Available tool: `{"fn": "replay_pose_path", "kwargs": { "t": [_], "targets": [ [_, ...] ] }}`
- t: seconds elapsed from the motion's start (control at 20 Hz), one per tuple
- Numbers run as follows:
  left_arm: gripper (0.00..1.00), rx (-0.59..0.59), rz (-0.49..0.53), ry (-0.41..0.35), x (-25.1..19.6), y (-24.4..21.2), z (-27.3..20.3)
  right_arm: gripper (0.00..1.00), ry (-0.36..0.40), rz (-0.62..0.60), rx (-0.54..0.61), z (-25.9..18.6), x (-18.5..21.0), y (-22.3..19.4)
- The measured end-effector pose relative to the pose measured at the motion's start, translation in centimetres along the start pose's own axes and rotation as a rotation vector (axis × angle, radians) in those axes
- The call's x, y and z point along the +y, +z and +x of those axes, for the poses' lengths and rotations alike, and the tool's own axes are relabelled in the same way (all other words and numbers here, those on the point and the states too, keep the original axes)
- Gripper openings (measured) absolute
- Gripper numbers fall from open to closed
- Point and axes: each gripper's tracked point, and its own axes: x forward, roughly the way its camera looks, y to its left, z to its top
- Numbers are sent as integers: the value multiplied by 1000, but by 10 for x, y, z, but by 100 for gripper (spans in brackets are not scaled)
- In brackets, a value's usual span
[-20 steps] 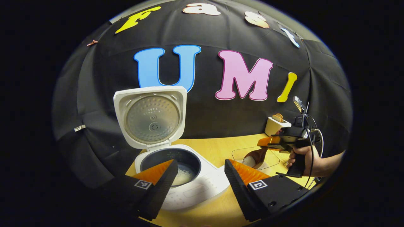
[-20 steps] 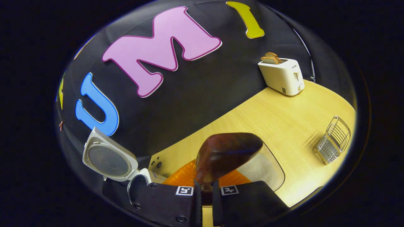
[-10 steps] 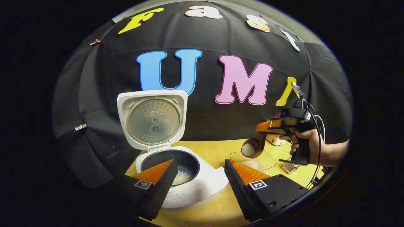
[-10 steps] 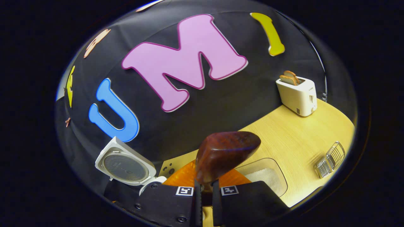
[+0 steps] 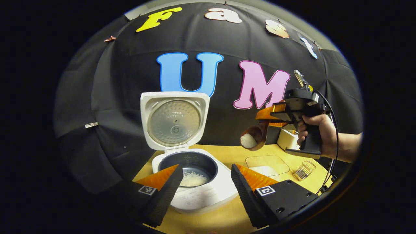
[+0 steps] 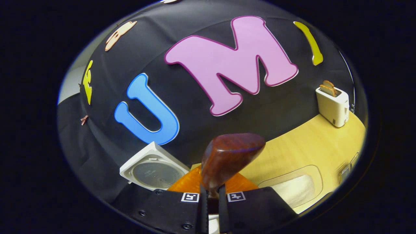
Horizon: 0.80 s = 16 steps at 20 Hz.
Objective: Close the left gripper, press the button to open the rice cooker; take a wooden spoon from the chopstick holder with the right hand, scoop a spoonful of rice and pour it into the rice cooker, then put the wooden spoon back into the chopstick holder.
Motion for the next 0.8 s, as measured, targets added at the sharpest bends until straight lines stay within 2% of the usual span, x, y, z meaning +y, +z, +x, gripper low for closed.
{"fn": "replay_pose_path", "kwargs": {
  "t": [0.25, 0.5, 0.8],
  "targets": [
    [95, 2, -22, 54, 33, -4, -9, 16, 71, -28, 51, 21, 52, -26],
    [96, -2, -57, 128, 69, -8, -16, 16, 123, -76, 117, 45, 93, -69],
    [96, 9, -113, 206, 99, -19, -25, 16, 165, -280, 151, 65, 117, -122]
  ]
}}
